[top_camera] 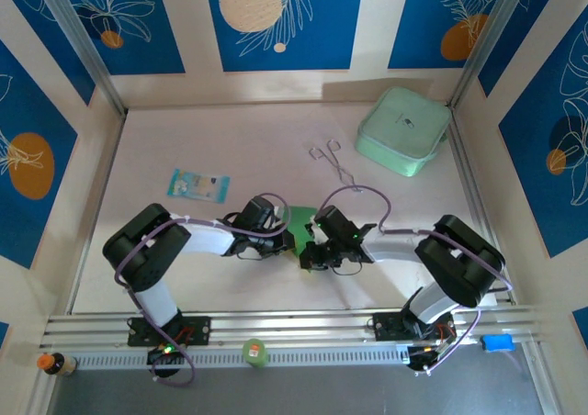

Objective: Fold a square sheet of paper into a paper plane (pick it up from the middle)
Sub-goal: Third fold the triangle at the center of the table.

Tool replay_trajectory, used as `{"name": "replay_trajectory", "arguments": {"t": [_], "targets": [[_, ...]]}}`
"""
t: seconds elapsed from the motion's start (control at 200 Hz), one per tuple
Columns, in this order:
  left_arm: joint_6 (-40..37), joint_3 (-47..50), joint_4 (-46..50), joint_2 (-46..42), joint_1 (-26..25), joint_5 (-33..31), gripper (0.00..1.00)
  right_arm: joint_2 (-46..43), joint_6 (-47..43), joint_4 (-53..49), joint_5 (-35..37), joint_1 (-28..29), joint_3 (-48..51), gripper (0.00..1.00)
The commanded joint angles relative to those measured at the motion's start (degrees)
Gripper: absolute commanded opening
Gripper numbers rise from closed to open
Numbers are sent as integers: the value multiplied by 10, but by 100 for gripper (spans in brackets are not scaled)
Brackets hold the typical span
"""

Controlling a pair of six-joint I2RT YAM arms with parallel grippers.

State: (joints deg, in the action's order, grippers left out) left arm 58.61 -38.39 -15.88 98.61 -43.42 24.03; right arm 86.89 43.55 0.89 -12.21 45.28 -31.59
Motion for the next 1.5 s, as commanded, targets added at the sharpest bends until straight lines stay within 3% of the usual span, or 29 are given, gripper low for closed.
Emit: {"name": "replay_trajectory", "arguments": {"t": [0.0,0.325,0.605,1.105,1.33,1.495], "targets": [[-11,-4,29,20,-3,-14,0,-22,5,-17,-21,-6,27,5],[-10,-2,30,16,-2,-16,0,-90,30,-2,-34,-19,93,5],[-6,4,26,8,-2,-19,0,-197,30,-68,2,-24,62,7],[-3,2,21,12,-2,-17,0,14,29,-31,-38,-34,-84,7],[-6,-2,23,11,-3,-14,0,59,31,-50,-27,-40,-66,0],[-10,-11,28,9,-2,-14,0,61,43,-25,-26,-40,-16,0]]}}
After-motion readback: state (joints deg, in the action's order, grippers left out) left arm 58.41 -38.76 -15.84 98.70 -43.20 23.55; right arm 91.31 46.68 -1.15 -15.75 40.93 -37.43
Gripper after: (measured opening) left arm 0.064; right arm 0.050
